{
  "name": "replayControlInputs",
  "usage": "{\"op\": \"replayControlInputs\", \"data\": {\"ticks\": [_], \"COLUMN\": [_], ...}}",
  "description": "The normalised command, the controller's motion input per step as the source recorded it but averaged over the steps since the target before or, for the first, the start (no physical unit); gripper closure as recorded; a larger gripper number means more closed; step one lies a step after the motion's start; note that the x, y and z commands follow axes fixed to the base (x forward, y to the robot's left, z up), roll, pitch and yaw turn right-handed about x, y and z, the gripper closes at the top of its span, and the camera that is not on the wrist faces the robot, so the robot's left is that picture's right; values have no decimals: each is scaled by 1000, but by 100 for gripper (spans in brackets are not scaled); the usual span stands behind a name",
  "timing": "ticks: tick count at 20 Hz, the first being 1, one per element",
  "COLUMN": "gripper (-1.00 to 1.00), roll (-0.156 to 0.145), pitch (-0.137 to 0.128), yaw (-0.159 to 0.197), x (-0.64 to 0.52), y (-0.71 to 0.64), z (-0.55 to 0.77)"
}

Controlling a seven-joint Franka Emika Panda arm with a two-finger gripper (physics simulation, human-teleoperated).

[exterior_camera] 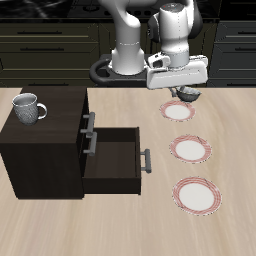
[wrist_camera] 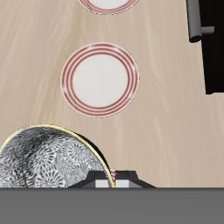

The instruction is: Place the bowl on the nearest plate relative to the robot

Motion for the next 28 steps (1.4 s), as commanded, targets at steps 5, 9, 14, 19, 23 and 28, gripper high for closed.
{"op": "replayControlInputs", "data": {"ticks": [5, 9, 14, 19, 23, 28], "gripper": [100, 100, 100, 100, 100, 100], "roll": [35, 39, 22, -7, -32, -30], "pitch": [9, -10, -25, 33, 28, 26], "yaw": [-19, 4, -6, -23, -70, -5], "x": [-294, -222, -284, -98, -169, -1], "y": [51, 45, -14, -134, -220, -138], "z": [-151, -68, -5, -192, -221, -188]}}
